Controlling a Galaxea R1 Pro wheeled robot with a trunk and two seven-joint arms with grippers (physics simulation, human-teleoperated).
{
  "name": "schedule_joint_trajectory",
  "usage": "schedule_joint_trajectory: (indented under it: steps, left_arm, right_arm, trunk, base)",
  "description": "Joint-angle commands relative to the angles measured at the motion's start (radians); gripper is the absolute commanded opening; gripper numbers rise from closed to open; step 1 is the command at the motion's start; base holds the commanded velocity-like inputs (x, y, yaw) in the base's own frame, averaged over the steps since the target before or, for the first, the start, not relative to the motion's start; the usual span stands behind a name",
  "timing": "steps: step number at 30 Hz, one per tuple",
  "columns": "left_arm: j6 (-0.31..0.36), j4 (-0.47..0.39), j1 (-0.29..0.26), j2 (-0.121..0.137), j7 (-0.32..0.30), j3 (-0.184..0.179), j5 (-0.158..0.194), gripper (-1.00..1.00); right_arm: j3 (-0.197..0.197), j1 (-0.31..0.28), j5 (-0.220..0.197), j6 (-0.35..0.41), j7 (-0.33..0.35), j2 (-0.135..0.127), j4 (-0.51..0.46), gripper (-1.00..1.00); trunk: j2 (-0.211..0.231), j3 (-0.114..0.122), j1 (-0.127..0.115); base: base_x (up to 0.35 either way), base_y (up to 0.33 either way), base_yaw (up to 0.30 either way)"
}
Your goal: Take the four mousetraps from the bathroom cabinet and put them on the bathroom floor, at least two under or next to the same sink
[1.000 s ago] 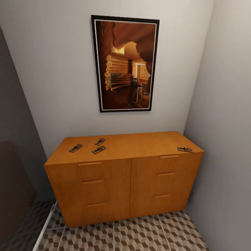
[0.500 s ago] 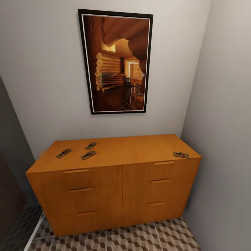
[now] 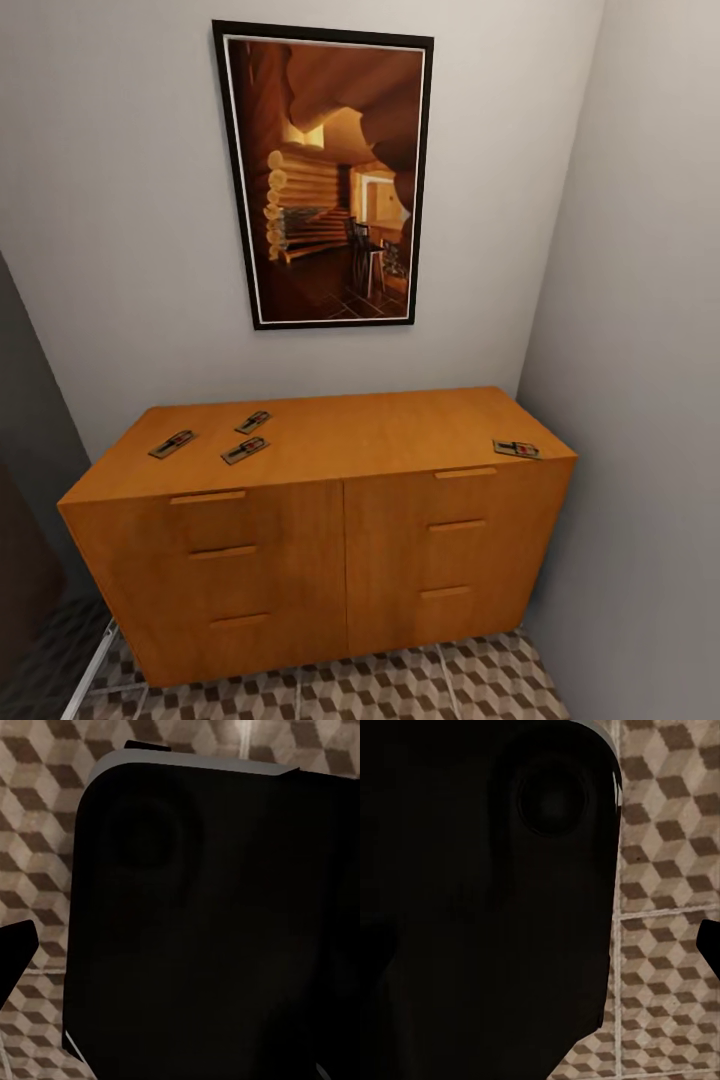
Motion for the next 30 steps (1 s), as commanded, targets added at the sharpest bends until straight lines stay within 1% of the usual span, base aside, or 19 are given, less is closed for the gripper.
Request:
schedule_joint_trajectory:
  steps: [1, 30]
  left_arm:
    - [-0.002, 0.000, 0.000, 0.000, 0.000, 0.005, 0.007, 1.00]
    - [-0.002, -0.001, 0.000, -0.001, 0.001, 0.005, 0.007, 1.00]
  right_arm:
    - [0.000, 0.000, 0.000, -0.003, 0.000, 0.000, 0.000, 1.00]
    - [0.000, 0.000, -0.005, -0.003, 0.000, -0.002, 0.000, 1.00]
  trunk:
    - [0.000, -0.001, 0.000]
    - [0.000, -0.001, 0.000]
  base:
    - [0.005, -0.005, 0.000]
    - [0.000, 0.000, 0.000]
